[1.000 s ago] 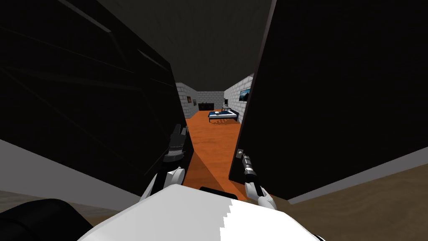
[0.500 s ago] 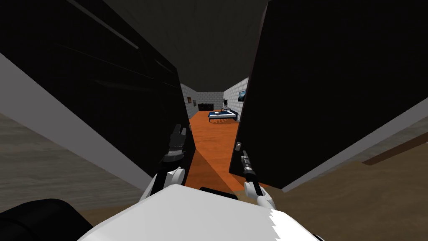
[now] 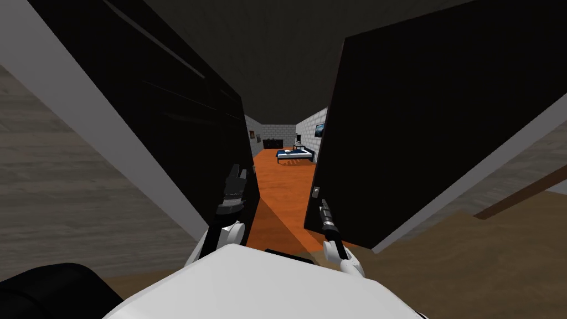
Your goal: Push the door open
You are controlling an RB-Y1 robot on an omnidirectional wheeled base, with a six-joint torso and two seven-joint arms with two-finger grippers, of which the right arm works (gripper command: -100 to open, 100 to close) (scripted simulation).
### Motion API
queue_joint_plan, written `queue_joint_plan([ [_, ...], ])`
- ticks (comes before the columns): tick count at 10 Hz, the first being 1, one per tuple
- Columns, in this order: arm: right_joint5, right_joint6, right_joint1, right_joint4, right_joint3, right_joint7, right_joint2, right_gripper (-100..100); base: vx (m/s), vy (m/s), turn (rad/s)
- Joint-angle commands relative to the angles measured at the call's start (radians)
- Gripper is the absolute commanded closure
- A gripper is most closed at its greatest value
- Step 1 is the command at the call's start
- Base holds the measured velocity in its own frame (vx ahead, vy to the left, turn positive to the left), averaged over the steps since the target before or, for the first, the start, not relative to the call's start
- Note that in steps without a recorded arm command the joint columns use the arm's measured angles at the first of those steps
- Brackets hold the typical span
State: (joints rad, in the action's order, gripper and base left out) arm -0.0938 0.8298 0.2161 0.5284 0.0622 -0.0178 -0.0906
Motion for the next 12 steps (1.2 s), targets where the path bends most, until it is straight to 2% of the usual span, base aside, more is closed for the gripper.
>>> queue_joint_plan([
  [1, -0.002, 0.005, 0.002, -0.005, 0.003, 0.001, -0.002, -100, 0.186, -0.002, 0.025],
  [8, -0.008, 0.020, -0.003, -0.009, 0.013, 0.007, -0.001, -100, 0.197, -0.028, 0.026],
  [9, -0.008, 0.020, -0.003, -0.009, 0.013, 0.007, -0.001, 100, -0.022, 0.009, -0.004],
  [12, -0.008, 0.020, -0.003, -0.009, 0.013, 0.007, -0.001, 100, -0.024, 0.005, 0.001],
])
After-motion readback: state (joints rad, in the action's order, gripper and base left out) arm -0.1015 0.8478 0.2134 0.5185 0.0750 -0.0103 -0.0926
